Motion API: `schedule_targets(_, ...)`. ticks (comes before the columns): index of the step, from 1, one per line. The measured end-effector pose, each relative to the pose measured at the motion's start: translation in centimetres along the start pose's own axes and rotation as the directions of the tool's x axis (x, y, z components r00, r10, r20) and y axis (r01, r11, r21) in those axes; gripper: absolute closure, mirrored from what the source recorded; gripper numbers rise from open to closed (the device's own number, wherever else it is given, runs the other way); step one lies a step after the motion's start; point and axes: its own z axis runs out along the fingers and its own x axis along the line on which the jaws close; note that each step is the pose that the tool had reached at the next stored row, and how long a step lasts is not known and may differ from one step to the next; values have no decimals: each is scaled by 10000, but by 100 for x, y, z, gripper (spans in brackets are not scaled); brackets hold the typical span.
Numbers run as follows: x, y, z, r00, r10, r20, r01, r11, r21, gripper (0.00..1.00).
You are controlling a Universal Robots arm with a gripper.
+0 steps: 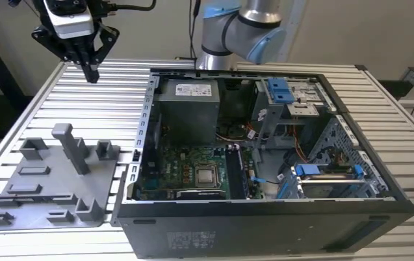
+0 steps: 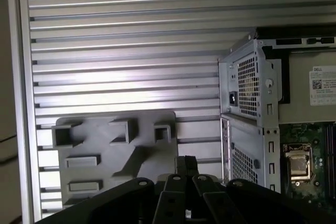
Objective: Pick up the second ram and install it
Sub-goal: 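Reach for the second ram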
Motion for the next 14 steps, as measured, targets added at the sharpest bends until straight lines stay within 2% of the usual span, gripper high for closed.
schedule_targets(5, 133, -9, -3, 10000, 2, -26, -2, 10000, 2, 89)
schedule_targets(6, 188, -13, -3, 10000, 1, -38, -1, 10000, 2, 89)
schedule_targets(14, 404, -29, -7, 10000, 5, -95, -5, 10000, 6, 89)
